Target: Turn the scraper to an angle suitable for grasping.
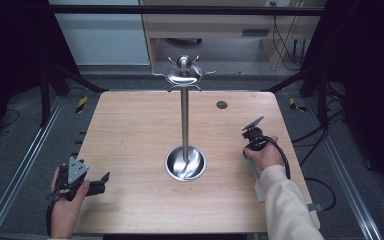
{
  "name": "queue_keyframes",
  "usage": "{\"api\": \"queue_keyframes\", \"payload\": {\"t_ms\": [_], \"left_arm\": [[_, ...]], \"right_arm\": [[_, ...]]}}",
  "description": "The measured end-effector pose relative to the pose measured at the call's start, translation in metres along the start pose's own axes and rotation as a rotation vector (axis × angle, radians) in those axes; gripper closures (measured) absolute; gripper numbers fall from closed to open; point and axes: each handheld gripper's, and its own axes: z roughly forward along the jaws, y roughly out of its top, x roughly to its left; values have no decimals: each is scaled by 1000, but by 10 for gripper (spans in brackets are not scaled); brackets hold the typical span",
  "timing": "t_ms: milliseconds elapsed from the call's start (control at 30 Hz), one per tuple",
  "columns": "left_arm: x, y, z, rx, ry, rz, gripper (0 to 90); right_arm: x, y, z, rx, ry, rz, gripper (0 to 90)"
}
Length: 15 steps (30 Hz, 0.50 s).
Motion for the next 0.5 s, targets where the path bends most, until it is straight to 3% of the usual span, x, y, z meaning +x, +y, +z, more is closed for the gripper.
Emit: {"api": "queue_keyframes", "payload": {"t_ms": [367,500], "left_arm": [[-1,1,2,7,-1,12,26],[-1,0,3,14,-4,14,26]], "right_arm": [[-3,-3,0,-17,29,66,730],[-2,-6,-1,-35,36,57,738]]}}
